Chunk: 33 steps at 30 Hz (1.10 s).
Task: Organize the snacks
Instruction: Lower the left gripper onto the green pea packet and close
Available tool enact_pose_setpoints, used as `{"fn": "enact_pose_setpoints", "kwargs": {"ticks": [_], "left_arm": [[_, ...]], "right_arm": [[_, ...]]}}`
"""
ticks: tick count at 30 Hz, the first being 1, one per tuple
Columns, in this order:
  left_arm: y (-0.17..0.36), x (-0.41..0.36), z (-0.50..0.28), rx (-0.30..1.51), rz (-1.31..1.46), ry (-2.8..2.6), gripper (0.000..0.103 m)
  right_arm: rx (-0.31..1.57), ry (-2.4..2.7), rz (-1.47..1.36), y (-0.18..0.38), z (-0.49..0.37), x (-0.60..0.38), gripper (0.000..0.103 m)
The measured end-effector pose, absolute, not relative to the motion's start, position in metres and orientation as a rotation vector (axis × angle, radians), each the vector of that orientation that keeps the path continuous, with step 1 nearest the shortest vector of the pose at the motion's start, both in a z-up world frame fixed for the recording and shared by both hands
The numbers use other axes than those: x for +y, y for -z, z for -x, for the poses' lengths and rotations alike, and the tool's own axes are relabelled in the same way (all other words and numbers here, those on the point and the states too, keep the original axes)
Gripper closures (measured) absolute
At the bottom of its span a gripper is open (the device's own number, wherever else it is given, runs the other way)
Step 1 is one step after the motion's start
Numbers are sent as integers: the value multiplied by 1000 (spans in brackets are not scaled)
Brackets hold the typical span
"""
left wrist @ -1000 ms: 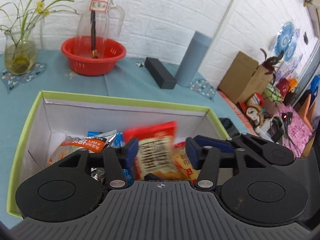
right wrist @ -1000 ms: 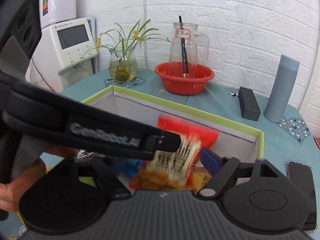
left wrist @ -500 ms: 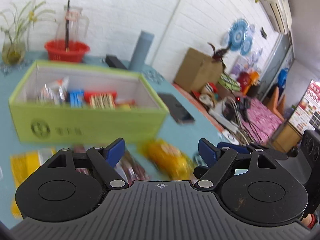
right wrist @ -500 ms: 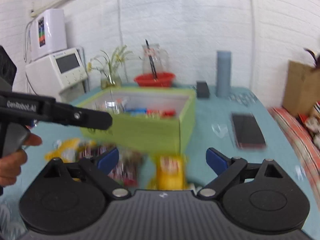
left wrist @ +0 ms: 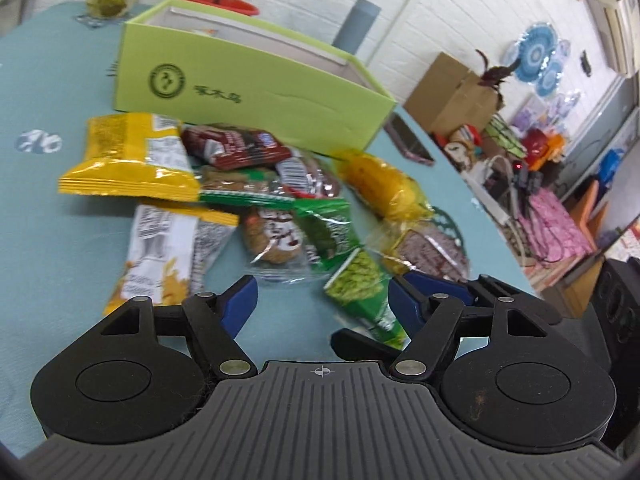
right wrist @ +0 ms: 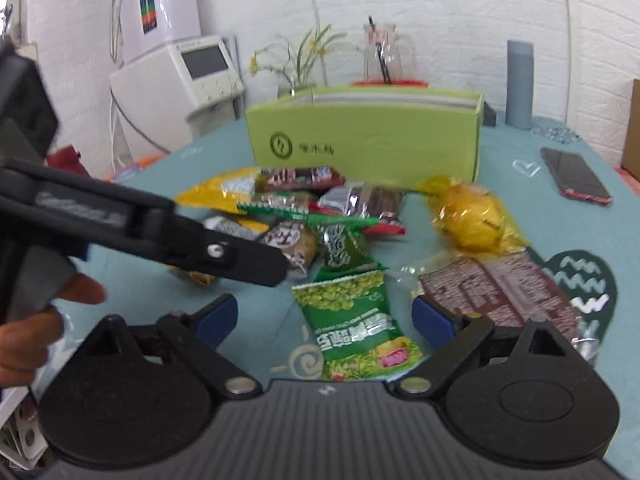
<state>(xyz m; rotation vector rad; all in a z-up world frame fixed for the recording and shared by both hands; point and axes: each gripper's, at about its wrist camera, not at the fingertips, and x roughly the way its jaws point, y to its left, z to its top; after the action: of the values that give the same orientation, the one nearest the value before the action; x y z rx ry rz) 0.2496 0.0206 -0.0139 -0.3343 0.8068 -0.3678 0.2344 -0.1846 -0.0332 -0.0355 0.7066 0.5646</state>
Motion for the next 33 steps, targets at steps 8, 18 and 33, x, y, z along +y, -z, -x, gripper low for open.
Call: {"fn": "enact_pose_setpoints", "kwargs": {"ticks": [8, 18, 33], "left_arm": [[23, 37, -244, 825, 385, 387, 45], [24, 53, -229, 813, 408, 399, 37], [11, 24, -246, 844, 308, 579, 37]], "right_arm": [[730, -550, 62, 35, -210, -160, 9], [703, -478, -11, 38, -203, -150, 9], [750, -403, -12, 31, -191, -149, 10]]}}
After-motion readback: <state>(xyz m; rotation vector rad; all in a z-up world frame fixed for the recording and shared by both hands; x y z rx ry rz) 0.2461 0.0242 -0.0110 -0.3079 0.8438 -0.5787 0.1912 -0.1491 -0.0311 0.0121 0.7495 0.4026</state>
